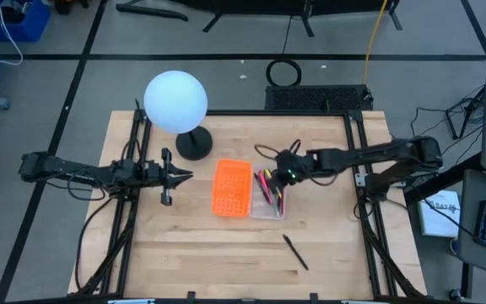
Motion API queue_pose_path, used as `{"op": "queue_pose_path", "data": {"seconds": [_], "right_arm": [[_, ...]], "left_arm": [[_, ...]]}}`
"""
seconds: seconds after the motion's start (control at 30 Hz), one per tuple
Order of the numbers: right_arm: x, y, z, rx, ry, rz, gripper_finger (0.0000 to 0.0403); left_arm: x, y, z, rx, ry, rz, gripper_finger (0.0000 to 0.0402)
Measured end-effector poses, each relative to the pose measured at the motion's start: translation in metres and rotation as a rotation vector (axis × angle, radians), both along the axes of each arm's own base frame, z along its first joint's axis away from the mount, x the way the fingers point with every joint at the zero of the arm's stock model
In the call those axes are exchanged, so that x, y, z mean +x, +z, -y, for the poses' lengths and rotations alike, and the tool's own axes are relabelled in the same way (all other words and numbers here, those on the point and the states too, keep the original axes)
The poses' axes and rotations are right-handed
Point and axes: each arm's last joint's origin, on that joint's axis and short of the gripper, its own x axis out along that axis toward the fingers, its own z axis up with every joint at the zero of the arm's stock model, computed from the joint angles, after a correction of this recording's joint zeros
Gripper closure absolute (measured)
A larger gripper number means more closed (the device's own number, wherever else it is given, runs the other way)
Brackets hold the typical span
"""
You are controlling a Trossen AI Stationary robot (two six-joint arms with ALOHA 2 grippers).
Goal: Pick & place school supplies into a supply box
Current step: Put the black pen into the orange supply box
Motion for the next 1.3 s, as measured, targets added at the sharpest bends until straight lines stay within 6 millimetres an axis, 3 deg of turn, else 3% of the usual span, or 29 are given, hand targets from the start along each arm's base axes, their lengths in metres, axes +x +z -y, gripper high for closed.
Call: {"op": "queue_pose_path", "data": {"seconds": [0.2,0.4,0.57,0.73,0.97,1.1,1.3], "right_arm": [[-0.018,0.021,-0.048,-0.078,0.063,0.041,0.0392],[-0.043,0.035,-0.099,-0.187,0.134,0.11,0.0401],[-0.07,0.038,-0.13,-0.278,0.23,0.096,0.0402],[-0.081,0.031,-0.154,-0.261,0.305,0.075,0.0402],[-0.076,0.004,-0.174,-0.198,0.26,-0.005,0.0403],[-0.062,-0.01,-0.189,-0.142,0.273,-0.069,0.0403],[-0.028,0.013,-0.219,-0.105,0.278,-0.153,0.0403]], "left_arm": [[0.0,0.0,0.0,-0.024,-0.003,-0.004,0.0355],[0.0,-0.001,0.0,-0.051,-0.006,-0.004,0.0355],[0.0,-0.001,0.0,-0.056,-0.007,-0.004,0.0355],[0.0,-0.001,0.0,-0.061,-0.007,-0.004,0.0355],[0.0,-0.003,0.0,-0.062,-0.007,-0.023,0.0355],[0.0,-0.003,0.0,-0.071,-0.008,-0.03,0.0355],[0.0,-0.004,0.0,-0.079,-0.008,-0.041,0.0355]]}}
